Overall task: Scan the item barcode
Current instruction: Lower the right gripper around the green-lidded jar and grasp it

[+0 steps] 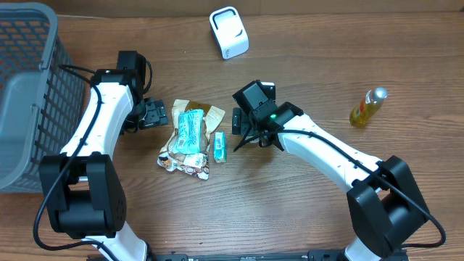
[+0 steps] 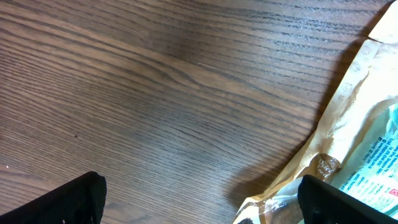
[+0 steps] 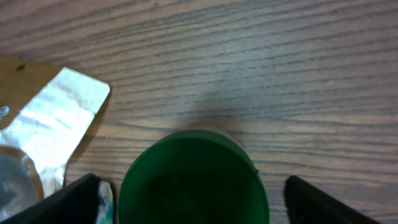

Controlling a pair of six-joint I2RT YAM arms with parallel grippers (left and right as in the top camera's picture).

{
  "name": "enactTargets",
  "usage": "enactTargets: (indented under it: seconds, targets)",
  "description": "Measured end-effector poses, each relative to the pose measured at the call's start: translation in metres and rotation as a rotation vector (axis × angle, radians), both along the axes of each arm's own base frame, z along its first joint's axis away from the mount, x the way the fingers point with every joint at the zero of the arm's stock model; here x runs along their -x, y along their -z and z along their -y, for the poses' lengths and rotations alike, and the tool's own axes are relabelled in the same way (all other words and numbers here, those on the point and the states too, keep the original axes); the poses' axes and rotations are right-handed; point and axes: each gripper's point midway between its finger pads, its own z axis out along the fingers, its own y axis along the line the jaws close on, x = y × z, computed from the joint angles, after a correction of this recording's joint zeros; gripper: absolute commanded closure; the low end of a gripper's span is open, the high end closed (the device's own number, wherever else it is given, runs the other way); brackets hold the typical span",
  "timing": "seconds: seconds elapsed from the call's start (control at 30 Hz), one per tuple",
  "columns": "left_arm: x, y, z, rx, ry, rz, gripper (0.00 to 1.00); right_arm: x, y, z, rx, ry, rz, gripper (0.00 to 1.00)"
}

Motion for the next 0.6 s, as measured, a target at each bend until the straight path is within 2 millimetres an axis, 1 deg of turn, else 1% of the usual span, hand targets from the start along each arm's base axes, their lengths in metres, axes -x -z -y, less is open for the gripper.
enactTargets:
  seconds: [0.27, 0.6]
  targets:
    - [0.000, 0.000, 0.000, 0.000, 0.000, 0.000, 0.00, 0.001, 0.001, 0.007, 0.034, 0.009, -0.001, 0.19]
    - [0.000, 0.000, 0.000, 0.000, 0.000, 0.000, 0.01, 0.006, 0.003, 0.025, 0.124, 0.034, -0.009, 0.18]
